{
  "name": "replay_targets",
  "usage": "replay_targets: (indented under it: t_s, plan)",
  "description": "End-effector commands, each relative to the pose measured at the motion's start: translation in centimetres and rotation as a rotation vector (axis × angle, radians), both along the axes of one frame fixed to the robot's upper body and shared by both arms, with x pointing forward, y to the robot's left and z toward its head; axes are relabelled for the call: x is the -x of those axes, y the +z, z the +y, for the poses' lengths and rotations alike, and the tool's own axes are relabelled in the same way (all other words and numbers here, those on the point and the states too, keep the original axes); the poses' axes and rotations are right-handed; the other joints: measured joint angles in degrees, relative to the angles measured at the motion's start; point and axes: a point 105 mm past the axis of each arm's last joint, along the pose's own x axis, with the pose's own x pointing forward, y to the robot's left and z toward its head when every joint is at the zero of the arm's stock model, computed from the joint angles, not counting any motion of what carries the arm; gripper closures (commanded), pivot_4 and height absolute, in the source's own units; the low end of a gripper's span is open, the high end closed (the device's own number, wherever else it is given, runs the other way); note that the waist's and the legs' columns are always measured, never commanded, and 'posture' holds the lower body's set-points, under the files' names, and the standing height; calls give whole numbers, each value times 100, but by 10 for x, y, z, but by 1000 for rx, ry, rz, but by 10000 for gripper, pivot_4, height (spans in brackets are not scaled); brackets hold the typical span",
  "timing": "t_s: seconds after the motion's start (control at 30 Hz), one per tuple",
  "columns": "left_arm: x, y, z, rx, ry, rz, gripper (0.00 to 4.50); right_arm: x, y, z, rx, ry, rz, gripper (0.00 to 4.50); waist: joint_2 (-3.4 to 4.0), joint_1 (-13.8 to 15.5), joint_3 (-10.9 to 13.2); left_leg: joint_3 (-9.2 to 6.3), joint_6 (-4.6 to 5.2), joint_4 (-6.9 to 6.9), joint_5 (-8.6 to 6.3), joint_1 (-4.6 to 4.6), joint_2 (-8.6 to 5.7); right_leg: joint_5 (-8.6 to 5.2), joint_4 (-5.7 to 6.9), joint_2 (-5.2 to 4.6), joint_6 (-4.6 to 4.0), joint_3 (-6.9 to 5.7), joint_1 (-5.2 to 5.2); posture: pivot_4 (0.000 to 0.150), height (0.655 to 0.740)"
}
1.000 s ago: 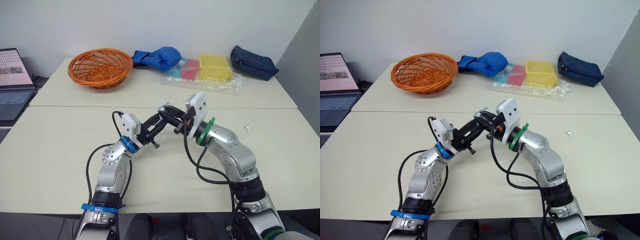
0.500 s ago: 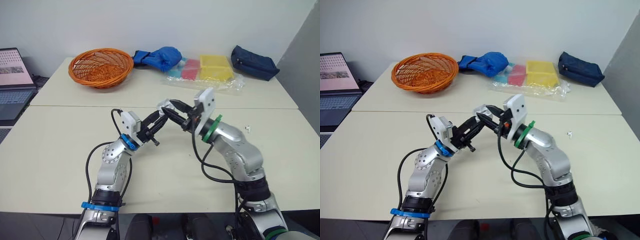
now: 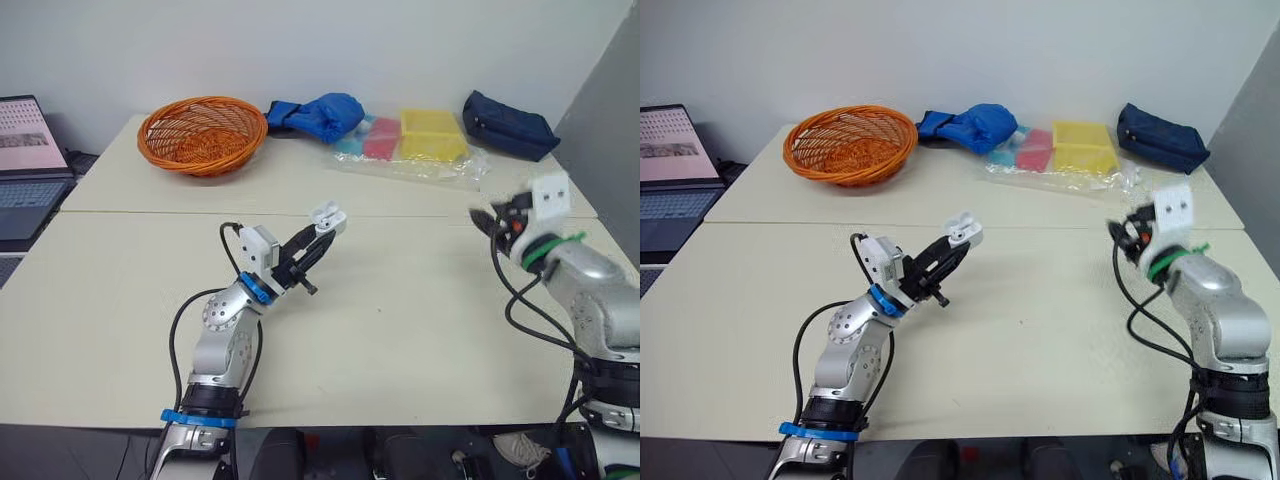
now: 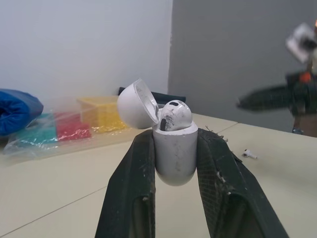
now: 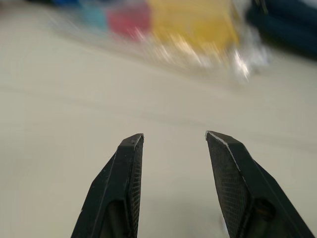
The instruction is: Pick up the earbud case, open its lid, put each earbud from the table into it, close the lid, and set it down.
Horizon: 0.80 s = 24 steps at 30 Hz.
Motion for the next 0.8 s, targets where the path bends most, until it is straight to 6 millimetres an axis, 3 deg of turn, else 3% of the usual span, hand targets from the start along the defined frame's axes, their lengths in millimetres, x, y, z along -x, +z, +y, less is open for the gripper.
replay_targets:
  t_s: [0.03, 0.37, 0.8]
  plan:
    - [2, 21, -5, 7, -18, -82, 37344, -9, 4, -11, -2, -69, -30, 24529, 1, -26, 1, 2, 0, -2, 0, 1, 1, 0, 1, 1, 0, 3, -1, 1500, 7400]
    - [4, 23, -3, 3, -12, -86, 37344, -16, -28, -13, -6, -120, 46, 24529, 1, -13, 0, 1, 1, -6, -1, 5, 4, -1, -1, 7, 1, 3, 3, 1500, 7400]
    - [4, 24, 0, -3, -1, -85, 37344, -20, -19, -30, 12, -184, -11, 24529, 2, -7, 0, -1, 1, -6, -1, 6, 3, 0, -1, 6, 2, 0, 4, 1500, 7400]
